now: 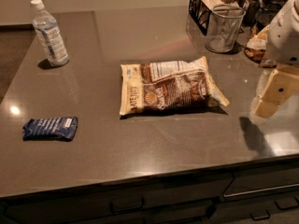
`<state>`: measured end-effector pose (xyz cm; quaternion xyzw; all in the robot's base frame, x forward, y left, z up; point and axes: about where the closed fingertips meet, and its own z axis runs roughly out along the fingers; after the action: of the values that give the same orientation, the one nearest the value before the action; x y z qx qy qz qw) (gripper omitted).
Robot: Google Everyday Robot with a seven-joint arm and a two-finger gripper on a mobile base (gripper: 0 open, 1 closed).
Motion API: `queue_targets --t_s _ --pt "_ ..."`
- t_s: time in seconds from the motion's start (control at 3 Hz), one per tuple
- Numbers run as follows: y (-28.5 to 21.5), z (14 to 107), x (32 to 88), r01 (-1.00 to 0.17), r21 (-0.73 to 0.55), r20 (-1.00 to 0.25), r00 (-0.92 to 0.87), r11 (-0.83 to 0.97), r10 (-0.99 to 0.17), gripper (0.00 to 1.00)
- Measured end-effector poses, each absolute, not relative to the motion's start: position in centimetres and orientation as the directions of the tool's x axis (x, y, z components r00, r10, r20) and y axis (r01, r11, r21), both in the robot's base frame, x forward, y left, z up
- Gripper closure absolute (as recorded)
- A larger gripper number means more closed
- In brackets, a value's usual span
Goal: Move brown chip bag near rxbar blueberry
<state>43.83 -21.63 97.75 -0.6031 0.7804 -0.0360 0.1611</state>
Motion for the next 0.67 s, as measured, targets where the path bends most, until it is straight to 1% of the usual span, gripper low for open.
queue_targets --t_s 0.67 --pt "-21.0 97.3 44.9 -0.935 -0.258 -0.185 -0.201 0.245 -0.962 0.0"
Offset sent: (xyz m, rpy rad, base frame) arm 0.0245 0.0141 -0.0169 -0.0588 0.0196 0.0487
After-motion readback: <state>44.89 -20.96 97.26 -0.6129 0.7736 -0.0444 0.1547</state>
